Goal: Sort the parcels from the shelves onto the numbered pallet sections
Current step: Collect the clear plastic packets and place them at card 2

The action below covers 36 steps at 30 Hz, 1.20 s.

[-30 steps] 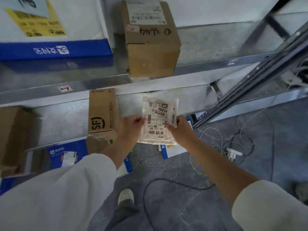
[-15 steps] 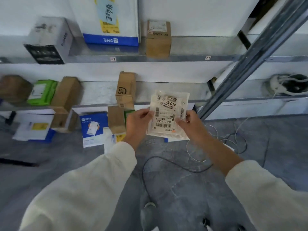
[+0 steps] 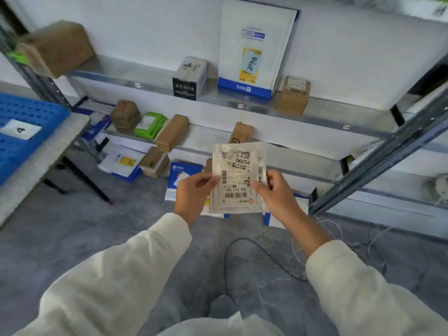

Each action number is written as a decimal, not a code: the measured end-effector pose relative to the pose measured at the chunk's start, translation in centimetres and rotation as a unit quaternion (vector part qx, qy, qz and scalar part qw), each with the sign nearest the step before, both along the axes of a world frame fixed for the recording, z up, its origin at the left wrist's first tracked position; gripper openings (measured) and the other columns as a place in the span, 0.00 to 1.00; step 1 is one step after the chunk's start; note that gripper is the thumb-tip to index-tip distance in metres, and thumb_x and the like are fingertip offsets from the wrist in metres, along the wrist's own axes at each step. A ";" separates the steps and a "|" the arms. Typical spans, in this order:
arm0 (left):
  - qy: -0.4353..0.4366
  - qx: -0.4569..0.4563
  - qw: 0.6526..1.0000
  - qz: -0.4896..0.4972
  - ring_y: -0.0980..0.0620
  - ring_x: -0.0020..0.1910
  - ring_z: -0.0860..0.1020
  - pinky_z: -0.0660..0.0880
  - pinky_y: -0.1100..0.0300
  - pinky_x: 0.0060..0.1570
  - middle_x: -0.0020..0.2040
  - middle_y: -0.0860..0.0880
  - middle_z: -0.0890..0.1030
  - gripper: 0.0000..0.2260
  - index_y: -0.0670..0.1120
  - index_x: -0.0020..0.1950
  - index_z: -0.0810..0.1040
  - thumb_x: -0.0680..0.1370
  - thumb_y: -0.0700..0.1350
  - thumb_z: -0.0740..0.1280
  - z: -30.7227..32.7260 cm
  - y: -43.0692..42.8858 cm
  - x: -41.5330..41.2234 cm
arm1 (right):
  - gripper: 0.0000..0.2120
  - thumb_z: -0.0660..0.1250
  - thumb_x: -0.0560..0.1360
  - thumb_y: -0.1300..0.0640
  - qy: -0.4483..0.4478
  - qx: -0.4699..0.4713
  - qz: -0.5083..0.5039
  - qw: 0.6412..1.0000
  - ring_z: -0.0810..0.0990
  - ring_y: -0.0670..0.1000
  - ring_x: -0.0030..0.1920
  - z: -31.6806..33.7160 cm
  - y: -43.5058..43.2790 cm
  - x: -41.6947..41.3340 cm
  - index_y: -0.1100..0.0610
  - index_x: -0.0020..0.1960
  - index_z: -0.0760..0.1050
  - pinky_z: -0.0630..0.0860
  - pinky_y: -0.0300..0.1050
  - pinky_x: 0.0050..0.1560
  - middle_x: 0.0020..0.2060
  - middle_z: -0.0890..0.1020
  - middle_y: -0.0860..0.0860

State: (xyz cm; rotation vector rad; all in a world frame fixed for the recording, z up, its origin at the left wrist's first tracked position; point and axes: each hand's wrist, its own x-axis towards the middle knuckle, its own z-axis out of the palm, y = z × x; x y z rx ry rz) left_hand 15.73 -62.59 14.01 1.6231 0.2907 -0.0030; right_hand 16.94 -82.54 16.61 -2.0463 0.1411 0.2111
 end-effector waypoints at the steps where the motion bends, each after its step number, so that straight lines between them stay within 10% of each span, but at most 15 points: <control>1: -0.006 -0.005 1.000 0.014 0.56 0.42 0.84 0.78 0.67 0.40 0.42 0.53 0.85 0.04 0.49 0.45 0.84 0.76 0.47 0.71 0.2 1.2 -0.9 | 0.13 0.67 0.77 0.48 0.000 -0.009 0.015 1.000 0.81 0.49 0.54 0.5 1.3 -0.2 0.51 0.58 0.69 0.81 0.45 0.47 0.55 0.79 0.49; 4: -0.016 -0.024 0.997 0.071 0.55 0.44 0.84 0.80 0.63 0.44 0.44 0.53 0.85 0.05 0.49 0.46 0.84 0.76 0.48 0.71 0.7 4.8 -3.6 | 0.12 0.66 0.77 0.47 -0.004 -0.040 0.058 0.997 0.78 0.53 0.59 1.8 5.5 -0.8 0.48 0.57 0.69 0.78 0.56 0.56 0.56 0.79 0.49; 8: -0.034 -0.077 0.984 0.159 0.56 0.42 0.84 0.77 0.70 0.38 0.43 0.52 0.86 0.04 0.47 0.46 0.84 0.77 0.45 0.70 1.4 9.8 -7.8 | 0.11 0.66 0.78 0.50 -0.025 -0.010 0.103 0.994 0.81 0.41 0.46 2.9 12.4 -2.4 0.51 0.58 0.69 0.79 0.36 0.39 0.50 0.81 0.45; 13: -0.029 -0.046 0.969 0.241 0.59 0.40 0.83 0.77 0.68 0.37 0.41 0.54 0.85 0.05 0.49 0.46 0.84 0.77 0.47 0.70 2.4 18.3 -13.4 | 0.12 0.67 0.78 0.54 0.011 0.026 0.137 0.990 0.82 0.46 0.48 2.6 22.6 -6.4 0.56 0.58 0.70 0.81 0.44 0.45 0.51 0.82 0.50; 17: -0.025 -0.045 0.948 0.315 0.58 0.38 0.83 0.77 0.68 0.35 0.39 0.53 0.85 0.05 0.47 0.46 0.84 0.77 0.47 0.70 2.9 25.5 -18.0 | 0.08 0.66 0.78 0.54 0.027 0.032 0.197 0.979 0.81 0.41 0.45 2.3 31.1 -9.6 0.52 0.55 0.70 0.74 0.29 0.32 0.50 0.81 0.47; 25: -0.037 -0.035 0.898 0.437 0.58 0.40 0.83 0.78 0.68 0.35 0.41 0.55 0.85 0.04 0.49 0.47 0.83 0.78 0.47 0.69 3.7 37.3 -26.6 | 0.14 0.63 0.79 0.48 -0.035 -0.047 0.349 0.935 0.82 0.48 0.48 3.3 46.1 -14.7 0.55 0.60 0.72 0.81 0.50 0.48 0.50 0.81 0.50; 30: -0.035 -0.037 0.871 0.489 0.56 0.42 0.84 0.80 0.62 0.41 0.43 0.54 0.85 0.05 0.50 0.48 0.83 0.78 0.47 0.68 3.6 41.9 -30.1 | 0.09 0.63 0.79 0.48 -0.038 -0.039 0.418 0.907 0.79 0.30 0.38 2.3 52.6 -16.8 0.50 0.57 0.71 0.73 0.26 0.29 0.43 0.79 0.40; 36: -0.023 0.007 0.836 0.548 0.57 0.44 0.83 0.81 0.60 0.43 0.44 0.55 0.85 0.06 0.50 0.52 0.83 0.78 0.47 0.67 3.7 46.5 -32.7 | 0.09 0.62 0.79 0.46 -0.029 -0.035 0.497 0.867 0.80 0.40 0.46 1.4 59.4 -17.9 0.47 0.57 0.70 0.79 0.37 0.41 0.48 0.80 0.41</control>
